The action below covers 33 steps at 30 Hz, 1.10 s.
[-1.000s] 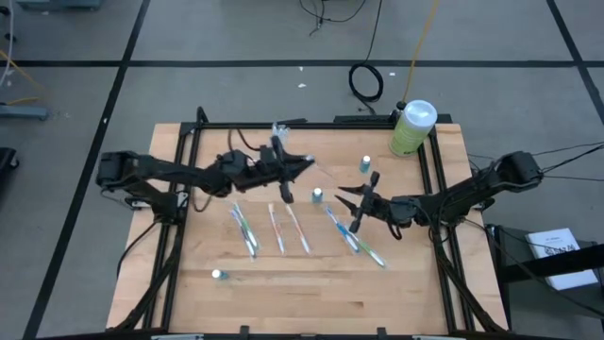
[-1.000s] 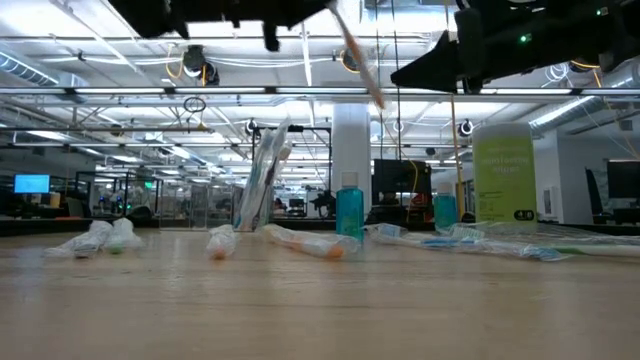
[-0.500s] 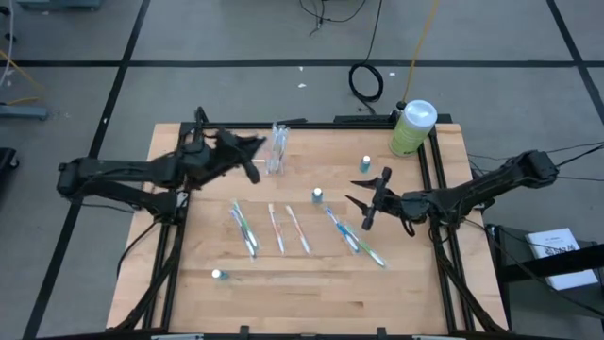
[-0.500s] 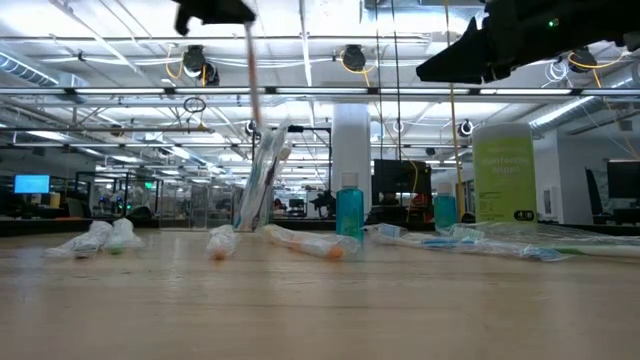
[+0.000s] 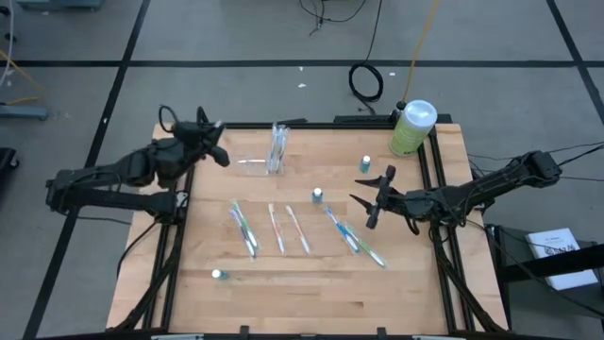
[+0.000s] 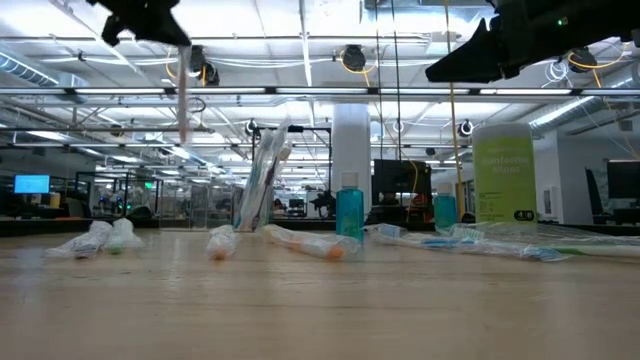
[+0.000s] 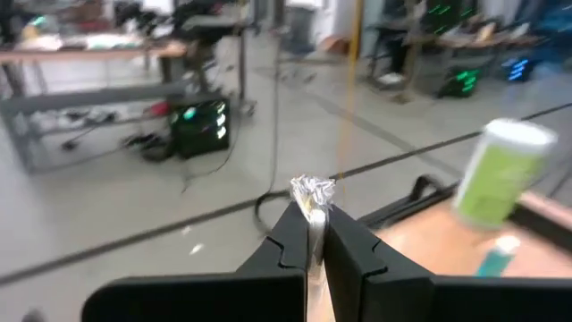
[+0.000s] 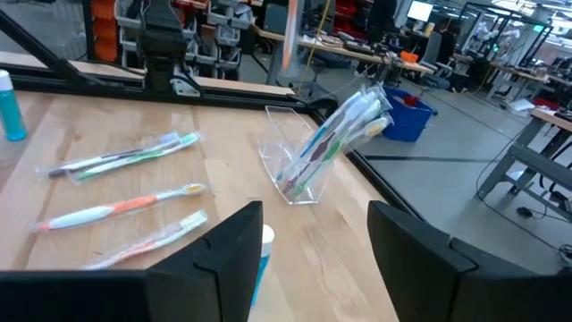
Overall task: Pick & Place toothbrushing station
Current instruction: Put the orange toothbrush into the transparent organizer
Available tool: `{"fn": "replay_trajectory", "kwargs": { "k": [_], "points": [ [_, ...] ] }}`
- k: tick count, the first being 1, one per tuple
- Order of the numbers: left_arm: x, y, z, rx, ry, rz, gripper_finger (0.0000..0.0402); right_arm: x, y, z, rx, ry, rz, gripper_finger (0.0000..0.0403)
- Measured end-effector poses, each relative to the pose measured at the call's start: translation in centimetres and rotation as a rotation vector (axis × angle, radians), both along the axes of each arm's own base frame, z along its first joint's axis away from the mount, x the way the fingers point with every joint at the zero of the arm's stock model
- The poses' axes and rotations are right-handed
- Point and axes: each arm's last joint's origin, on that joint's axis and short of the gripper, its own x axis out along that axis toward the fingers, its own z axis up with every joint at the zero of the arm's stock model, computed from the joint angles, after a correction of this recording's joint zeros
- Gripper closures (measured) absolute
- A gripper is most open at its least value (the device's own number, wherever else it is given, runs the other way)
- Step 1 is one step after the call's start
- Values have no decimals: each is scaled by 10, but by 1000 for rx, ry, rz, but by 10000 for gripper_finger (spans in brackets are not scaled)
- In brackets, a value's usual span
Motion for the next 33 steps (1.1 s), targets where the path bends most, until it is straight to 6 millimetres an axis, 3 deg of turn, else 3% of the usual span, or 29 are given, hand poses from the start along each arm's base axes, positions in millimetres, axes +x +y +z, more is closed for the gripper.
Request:
{"fn": "replay_trajectory", "kwargs": {
  "k": [11, 22, 33],
  "points": [
    [-19, 27, -57, -133, -71, 126, 395, 0, 0, -1, 16, -2, -2, 210],
    [-22, 59, -91, -254, -144, 66, 395, 0, 0, 0, 23, -9, -3, 211],
    [-21, 71, -124, -349, -201, 30, 395, 0, 0, 0, 23, -9, -3, 211]
  ]
}}
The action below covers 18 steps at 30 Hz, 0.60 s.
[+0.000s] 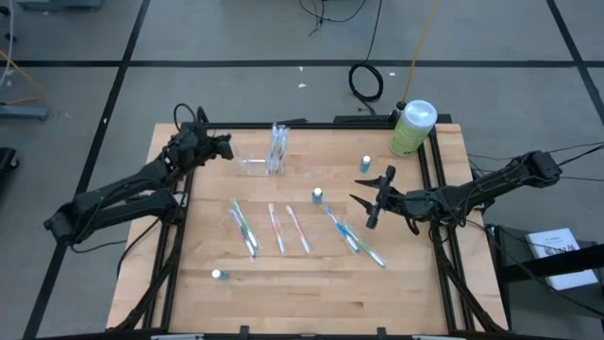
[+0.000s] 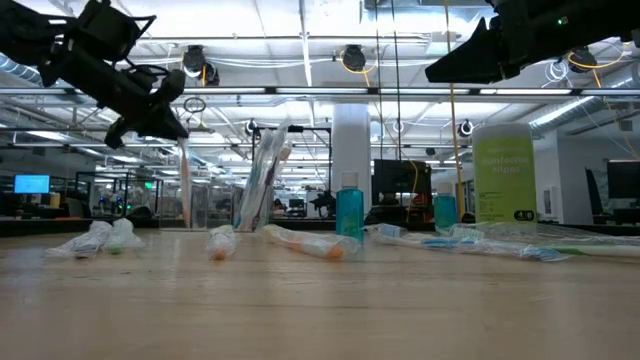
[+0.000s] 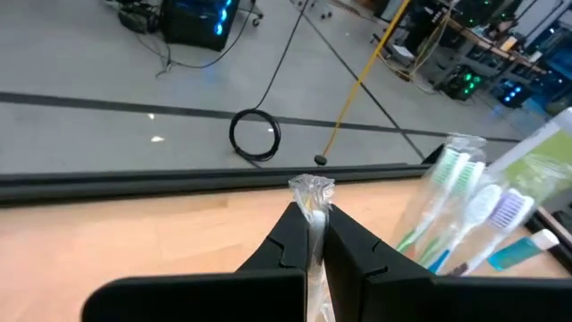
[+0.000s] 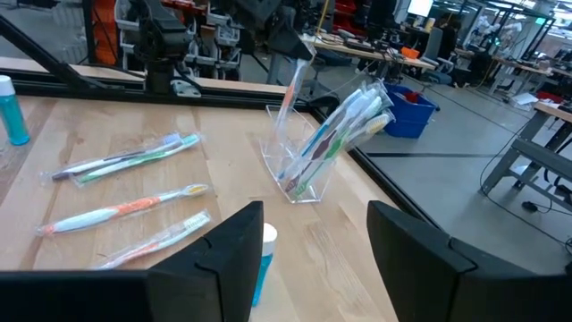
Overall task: Pick & Place toothbrushing station
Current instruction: Put the orange toothbrush into the transparent organizer
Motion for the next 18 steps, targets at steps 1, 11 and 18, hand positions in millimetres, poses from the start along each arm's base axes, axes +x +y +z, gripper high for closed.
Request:
{"fn": "replay_trajectory", "kwargs": {
  "k": [1, 11, 18],
  "points": [
    [0, 1, -2, -3, -5, 4, 395, 0, 0, 0, 0, 0, 0, 211],
    [0, 2, -10, -20, 13, 20, 361, 0, 0, 0, 0, 1, 0, 211],
    [0, 3, -9, -9, 11, 46, 289, 0, 0, 0, 0, 2, 0, 211]
  ]
}}
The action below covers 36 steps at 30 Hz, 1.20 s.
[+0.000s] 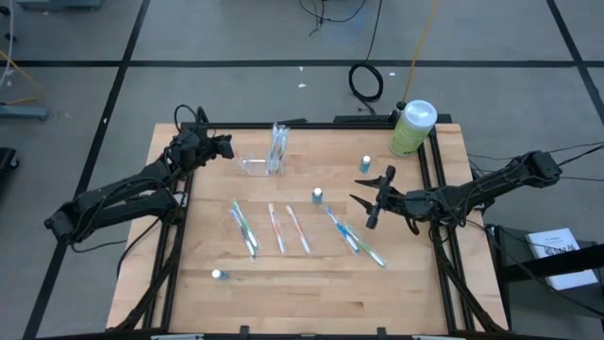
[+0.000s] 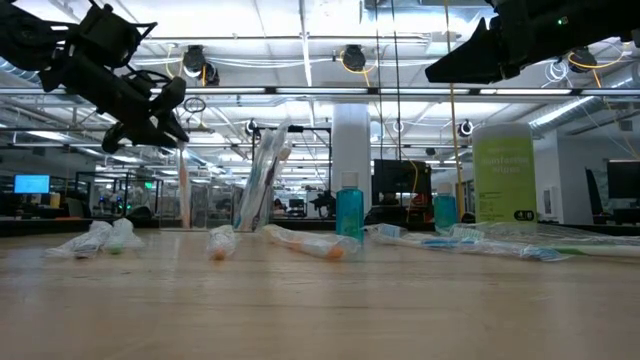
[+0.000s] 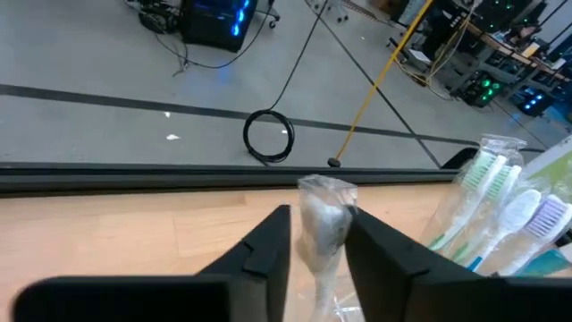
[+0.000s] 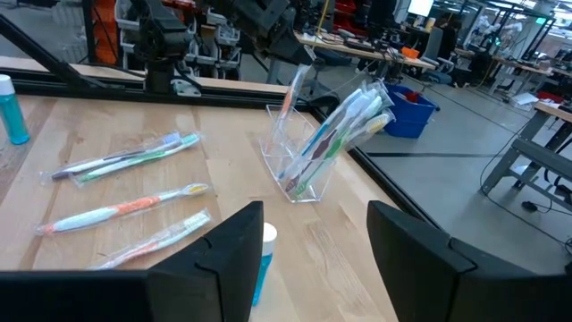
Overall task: Pick & Place toothbrushing station
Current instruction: Put the orange toothbrush into the transparent organizer, then put the green toothbrush into the transparent organizer
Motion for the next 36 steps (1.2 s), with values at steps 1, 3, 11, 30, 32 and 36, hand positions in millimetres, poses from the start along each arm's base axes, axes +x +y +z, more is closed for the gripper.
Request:
{"fn": "replay_trajectory", "kwargs": {
  "k": [1, 3, 11, 30, 32, 36],
  "points": [
    [0, 0, 0, 2, 1, -1, 278, 0, 0, 0, 0, 0, 0, 211],
    [0, 0, 1, 17, 9, -15, 257, 0, 0, 0, -1, 4, 0, 211],
    [4, 1, 17, 77, 16, -80, 193, 0, 0, -1, -1, 5, 0, 209],
    [22, -12, 82, 251, -76, -345, 176, 5, 7, -35, 229, 221, 137, 213],
    [26, -20, 86, 283, -72, -403, 176, 9, 9, -48, 273, 290, 140, 212],
    [35, -34, 91, 367, -52, -494, 176, 20, 10, -69, 309, 414, 134, 211]
  ]
}}
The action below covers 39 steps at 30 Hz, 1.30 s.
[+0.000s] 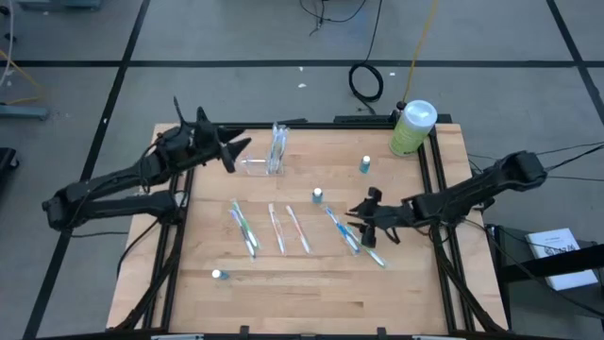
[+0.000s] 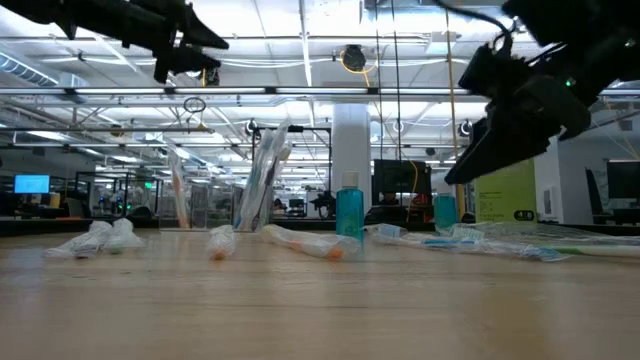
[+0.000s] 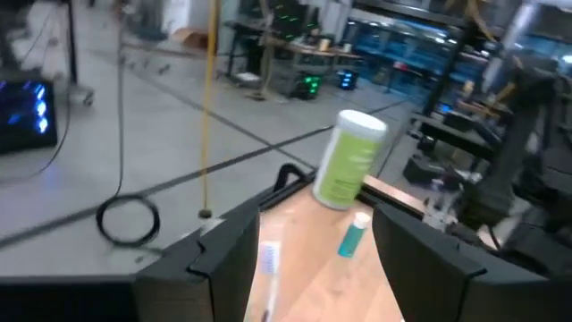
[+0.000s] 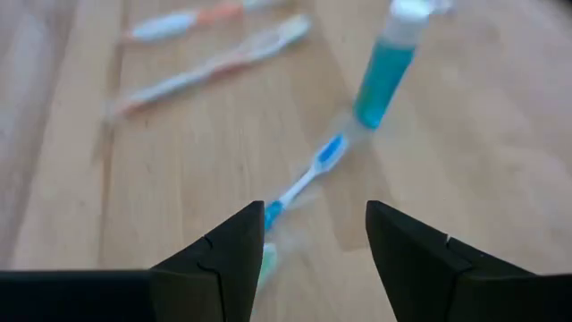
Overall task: Pick & Place toothbrushing station
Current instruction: Put the green toothbrush into the transparent organizer
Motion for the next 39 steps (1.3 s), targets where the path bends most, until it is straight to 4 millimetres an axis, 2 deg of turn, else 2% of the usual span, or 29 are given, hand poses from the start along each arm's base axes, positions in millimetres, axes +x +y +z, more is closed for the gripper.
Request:
{"fn": "replay_trajectory", "kwargs": {
  "k": [5, 10, 15, 20, 27, 33, 39],
  "points": [
    [10, -17, 6, 122, -12, -51, 176, 13, 5, -6, 85, 56, 43, 211],
    [24, -28, 9, 205, -52, -122, 176, 16, 6, -19, 117, 122, -2, 211],
    [36, -32, 5, 240, -34, -127, 176, 17, 6, -36, 128, 197, -32, 211],
    [42, -31, 1, 233, -10, -87, 176, 18, 7, -44, 150, 229, -44, 212],
    [46, -30, -3, 225, 8, -86, 176, 15, 8, -40, 245, 255, -38, 246],
    [45, -29, -2, 228, 2, -67, 176, 3, 6, -16, 289, 211, -42, 250],
    [45, -29, -3, 226, 6, -63, 176, -17, 23, -10, 419, 314, -42, 248]
  ]
}}
